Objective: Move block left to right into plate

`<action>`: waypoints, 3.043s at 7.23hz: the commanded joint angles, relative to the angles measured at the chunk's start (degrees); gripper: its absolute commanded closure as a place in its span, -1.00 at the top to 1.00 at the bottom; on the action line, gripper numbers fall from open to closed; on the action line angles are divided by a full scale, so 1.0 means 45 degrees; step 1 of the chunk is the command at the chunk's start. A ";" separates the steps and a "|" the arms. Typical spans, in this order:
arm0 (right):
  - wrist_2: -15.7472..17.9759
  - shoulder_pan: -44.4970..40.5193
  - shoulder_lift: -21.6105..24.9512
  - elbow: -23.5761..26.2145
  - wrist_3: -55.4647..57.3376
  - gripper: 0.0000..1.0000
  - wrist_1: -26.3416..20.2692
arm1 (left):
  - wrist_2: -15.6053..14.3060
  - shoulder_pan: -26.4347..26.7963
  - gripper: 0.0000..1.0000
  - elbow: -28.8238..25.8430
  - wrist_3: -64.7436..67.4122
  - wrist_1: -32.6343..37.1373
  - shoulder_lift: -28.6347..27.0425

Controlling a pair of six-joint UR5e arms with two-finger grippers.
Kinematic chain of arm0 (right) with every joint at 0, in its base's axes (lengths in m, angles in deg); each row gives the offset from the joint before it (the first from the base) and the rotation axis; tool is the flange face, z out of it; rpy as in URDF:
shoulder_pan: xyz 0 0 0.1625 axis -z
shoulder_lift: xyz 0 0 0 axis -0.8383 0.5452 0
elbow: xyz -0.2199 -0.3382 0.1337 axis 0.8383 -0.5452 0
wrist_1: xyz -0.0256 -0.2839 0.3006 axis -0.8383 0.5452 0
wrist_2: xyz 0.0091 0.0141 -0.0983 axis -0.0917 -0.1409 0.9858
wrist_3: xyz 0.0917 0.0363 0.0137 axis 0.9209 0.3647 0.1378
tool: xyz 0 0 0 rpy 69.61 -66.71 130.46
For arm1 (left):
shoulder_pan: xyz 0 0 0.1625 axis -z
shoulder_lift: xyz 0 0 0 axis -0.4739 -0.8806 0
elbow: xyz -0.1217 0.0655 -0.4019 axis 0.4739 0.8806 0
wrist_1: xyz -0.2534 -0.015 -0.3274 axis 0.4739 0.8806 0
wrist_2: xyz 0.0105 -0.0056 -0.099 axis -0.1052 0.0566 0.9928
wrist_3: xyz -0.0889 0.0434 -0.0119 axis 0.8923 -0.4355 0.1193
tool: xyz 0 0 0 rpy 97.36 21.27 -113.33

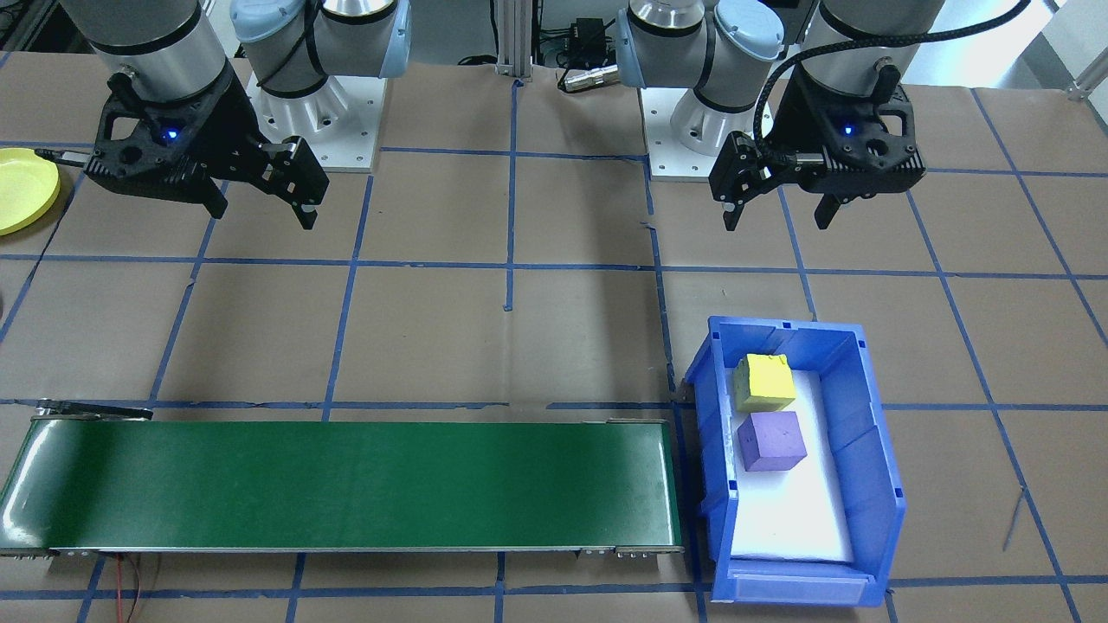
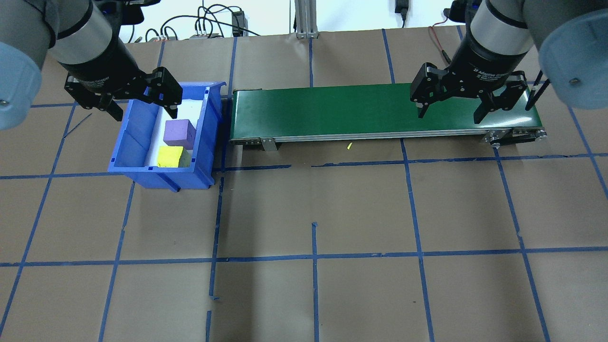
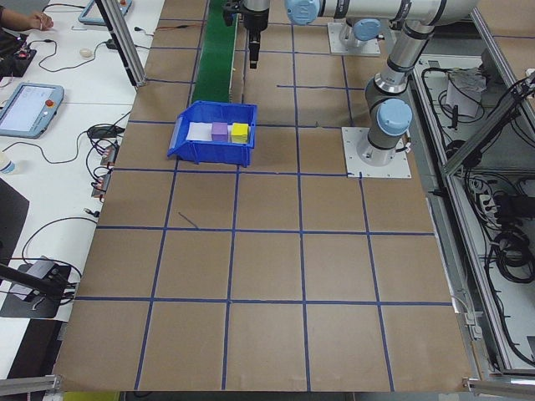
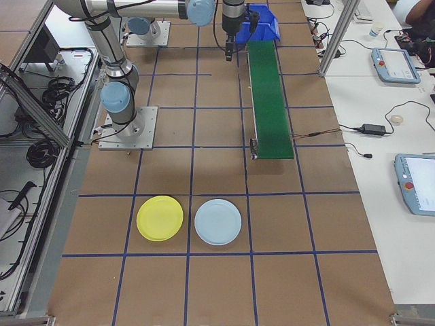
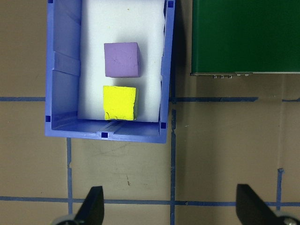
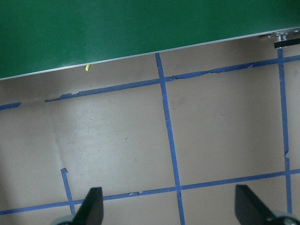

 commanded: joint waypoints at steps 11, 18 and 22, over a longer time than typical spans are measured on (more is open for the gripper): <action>0.0000 0.0000 0.0000 0.0000 0.0012 1.00 0.0000 | 0.0948 -0.2780 1.00 0.2302 -0.2781 -0.4360 -0.4110; 0.0000 0.0000 0.0000 0.0000 -0.0007 1.00 0.0000 | 0.1355 -0.2389 0.67 0.3006 -0.2487 -0.4651 -0.4557; 0.0000 0.0000 0.0000 0.0000 -0.0007 1.00 0.0000 | 0.1145 -0.1693 -0.67 0.1979 -0.2100 -0.4499 -0.3959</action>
